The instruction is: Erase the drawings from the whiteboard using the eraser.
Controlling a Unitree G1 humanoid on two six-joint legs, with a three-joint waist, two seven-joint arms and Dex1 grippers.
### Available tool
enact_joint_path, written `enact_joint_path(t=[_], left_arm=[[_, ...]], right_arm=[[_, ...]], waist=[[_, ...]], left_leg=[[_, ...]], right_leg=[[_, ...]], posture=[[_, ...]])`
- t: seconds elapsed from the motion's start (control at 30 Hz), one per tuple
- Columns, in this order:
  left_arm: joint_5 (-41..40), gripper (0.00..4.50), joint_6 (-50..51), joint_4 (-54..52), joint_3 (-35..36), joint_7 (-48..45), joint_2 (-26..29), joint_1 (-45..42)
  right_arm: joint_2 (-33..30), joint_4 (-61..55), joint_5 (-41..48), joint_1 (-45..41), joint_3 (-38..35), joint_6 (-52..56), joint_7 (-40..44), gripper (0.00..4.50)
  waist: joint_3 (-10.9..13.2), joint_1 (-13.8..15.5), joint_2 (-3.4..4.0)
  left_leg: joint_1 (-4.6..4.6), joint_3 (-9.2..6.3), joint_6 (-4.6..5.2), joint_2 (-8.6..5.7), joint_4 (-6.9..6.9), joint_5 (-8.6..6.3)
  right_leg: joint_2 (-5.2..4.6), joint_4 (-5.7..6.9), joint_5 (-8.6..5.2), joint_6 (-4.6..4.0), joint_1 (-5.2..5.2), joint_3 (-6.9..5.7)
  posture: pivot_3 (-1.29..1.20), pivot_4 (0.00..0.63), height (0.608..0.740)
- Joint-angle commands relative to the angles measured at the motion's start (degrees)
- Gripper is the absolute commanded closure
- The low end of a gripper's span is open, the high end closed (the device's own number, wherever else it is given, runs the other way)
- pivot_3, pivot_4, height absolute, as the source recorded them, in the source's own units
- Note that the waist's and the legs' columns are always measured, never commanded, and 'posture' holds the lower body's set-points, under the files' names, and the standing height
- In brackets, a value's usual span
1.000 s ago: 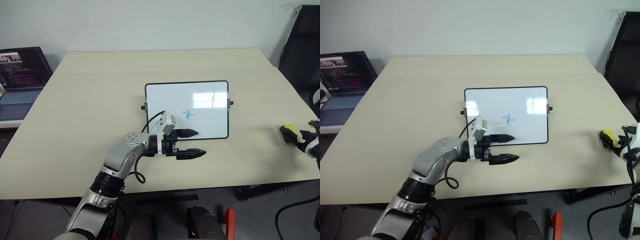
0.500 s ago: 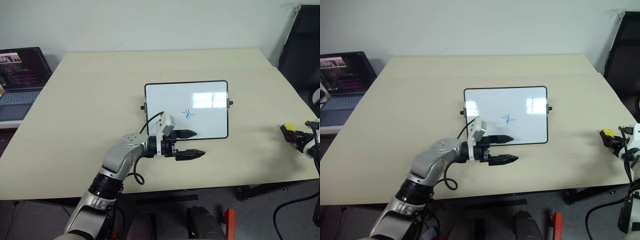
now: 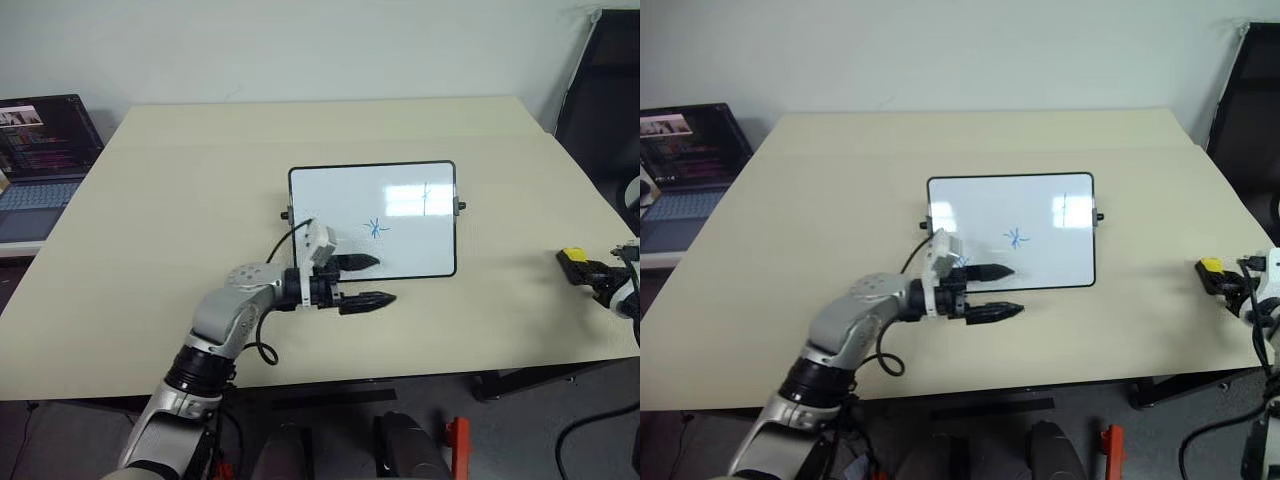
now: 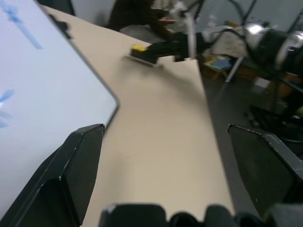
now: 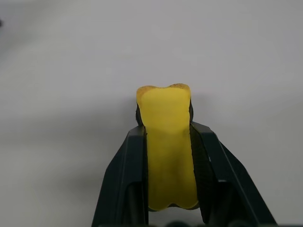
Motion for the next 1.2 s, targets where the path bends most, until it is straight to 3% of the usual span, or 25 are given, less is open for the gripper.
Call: enact_joint_path(t=[0.03, 0.17, 0.3, 0.5, 0.67, 0.8, 0.93, 1.2], left_arm=[[-0.32, 0.00, -1.53, -2.80, 5.29, -0.21, 4.36, 2.71], [-0.31, 0.00, -2.37, -2.64, 9.56, -0.11, 9.02, 7.33], [-0.08, 0.00, -3.08, -2.43, 11.30, 0.70, 10.25, 10.39], [0.34, 0.00, -3.80, -4.18, 11.00, 2.56, 8.67, 12.83], [0.08, 0.00, -3.43, -5.98, 11.59, 4.41, 7.55, 15.79], [1.37, 0.00, -5.68, -3.36, 12.78, 4.22, 8.35, 19.62], [3.55, 0.00, -9.62, 0.14, 12.98, 4.18, 8.50, 20.73], [3.15, 0.00, -9.84, -1.78, 12.41, 5.50, 6.55, 21.38]], right_arm=[[-4.64, -22.30, 6.19, 2.95, -3.59, 9.81, 1.19, 3.62], [-8.04, -39.40, 13.44, 0.20, -4.04, 20.05, 0.03, 3.62], [-6.70, -47.96, 18.78, -9.16, 3.09, 25.07, -0.25, 3.62], [10.29, -51.30, 18.03, -22.62, 22.27, 24.72, -2.51, 3.62], [17.52, -43.84, 3.37, -24.56, 37.70, 13.90, -1.82, 3.63], [23.88, -34.51, -6.95, -26.77, 44.41, 3.57, -3.53, 3.63], [28.94, -24.41, -13.97, -28.88, 46.47, -3.35, -5.45, 3.63], [31.68, -6.77, -23.92, -31.75, 47.54, -13.54, -6.48, 3.63]], waist=[[0.00, -0.12, 0.10], [0.01, -0.26, 0.10], [0.02, 0.24, -0.04], [0.05, 0.21, -0.11], [0.03, 1.03, -0.14], [0.03, 1.01, -0.15], [0.03, 1.00, -0.15], [0.02, 1.17, -0.17]], left_leg=[[0.02, 0.02, 0.00, 0.00, 0.00, 0.00], [0.02, -0.02, 0.00, 0.03, 0.00, 0.00], [0.03, -0.04, 0.00, 0.05, 0.04, 0.00], [-0.16, -0.08, 0.00, 0.07, 0.01, 0.00], [-0.79, -0.21, 0.00, 0.07, 0.12, 0.00], [-0.80, -0.12, -0.02, 0.05, 0.12, -0.02], [-0.77, -0.14, -0.02, 0.09, 0.12, -0.01], [-0.78, -0.13, -0.03, 0.08, 0.18, -0.01]], right_leg=[[0.00, 0.01, 0.00, 0.00, 0.00, 0.01], [0.00, 0.05, -0.01, 0.00, -0.01, -0.03], [0.00, -0.01, -0.01, -0.01, 0.02, -0.09], [-0.01, -0.01, 0.00, -0.04, -0.12, -0.13], [-0.04, -0.02, 0.18, -0.32, -0.62, -0.27], [-0.08, 0.06, 0.18, -0.33, -0.74, -0.22], [-0.02, 0.22, 0.18, -0.40, -0.80, -0.24], [-0.03, 0.23, 0.19, -0.40, -0.79, -0.23]], posture=[[0.00, 0.150, 0.740], [0.00, 0.150, 0.740], [0.00, 0.150, 0.740], [0.00, 0.150, 0.740], [0.00, 0.150, 0.740], [0.00, 0.150, 0.740], [0.00, 0.150, 0.740], [0.00, 0.150, 0.740]])
